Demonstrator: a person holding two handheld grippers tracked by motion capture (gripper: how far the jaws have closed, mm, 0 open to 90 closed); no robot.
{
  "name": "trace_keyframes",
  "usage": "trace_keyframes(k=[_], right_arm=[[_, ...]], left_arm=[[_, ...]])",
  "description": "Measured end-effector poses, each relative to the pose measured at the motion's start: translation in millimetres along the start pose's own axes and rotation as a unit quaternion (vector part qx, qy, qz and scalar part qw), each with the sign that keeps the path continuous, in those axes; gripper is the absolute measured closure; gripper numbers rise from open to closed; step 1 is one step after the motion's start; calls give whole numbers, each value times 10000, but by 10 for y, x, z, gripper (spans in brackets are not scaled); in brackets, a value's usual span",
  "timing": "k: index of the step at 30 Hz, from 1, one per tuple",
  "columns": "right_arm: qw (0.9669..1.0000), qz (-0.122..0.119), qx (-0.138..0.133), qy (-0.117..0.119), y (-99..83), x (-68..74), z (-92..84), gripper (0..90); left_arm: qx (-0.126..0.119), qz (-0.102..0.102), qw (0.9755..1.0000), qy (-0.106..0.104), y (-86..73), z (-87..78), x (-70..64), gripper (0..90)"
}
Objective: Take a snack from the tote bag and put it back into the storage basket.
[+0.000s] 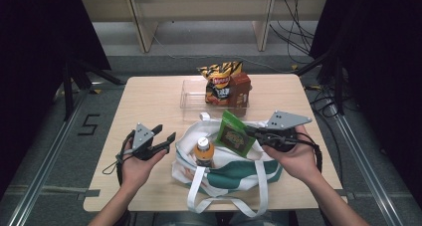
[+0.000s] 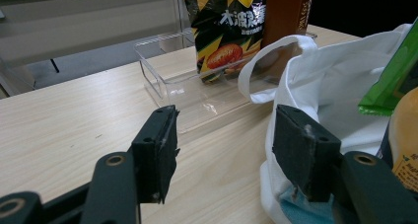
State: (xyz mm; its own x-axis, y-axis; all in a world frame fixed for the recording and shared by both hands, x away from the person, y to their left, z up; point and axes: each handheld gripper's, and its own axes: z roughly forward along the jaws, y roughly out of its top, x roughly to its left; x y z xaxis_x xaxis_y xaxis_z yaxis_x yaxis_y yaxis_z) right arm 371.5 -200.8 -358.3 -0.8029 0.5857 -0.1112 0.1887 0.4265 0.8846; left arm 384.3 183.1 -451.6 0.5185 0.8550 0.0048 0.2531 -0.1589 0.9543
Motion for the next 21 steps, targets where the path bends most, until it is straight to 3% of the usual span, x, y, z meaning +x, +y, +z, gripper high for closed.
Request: trace_keyframes(k=[10,11,13,20,21], right_arm=[[9999,13,-102,-87,24,1,-22,900],[9998,-79,-132,-115,30,-12,-24,900],[9999,36,-98,-90,37,-2,-30,900],[9997,-78,-193,-123,78,-13,-58,900],[9993,-123,-276,-210,83,-13,-57,900]], left_arm=[[20,9,10000,27,5,-7,2,423],[18,3,10000,25,4,-7,0,423],[21,1,10000,24,3,-7,0,422],[13,0,10000,32,5,-9,4,423],[13,1,10000,32,5,-9,5,423]])
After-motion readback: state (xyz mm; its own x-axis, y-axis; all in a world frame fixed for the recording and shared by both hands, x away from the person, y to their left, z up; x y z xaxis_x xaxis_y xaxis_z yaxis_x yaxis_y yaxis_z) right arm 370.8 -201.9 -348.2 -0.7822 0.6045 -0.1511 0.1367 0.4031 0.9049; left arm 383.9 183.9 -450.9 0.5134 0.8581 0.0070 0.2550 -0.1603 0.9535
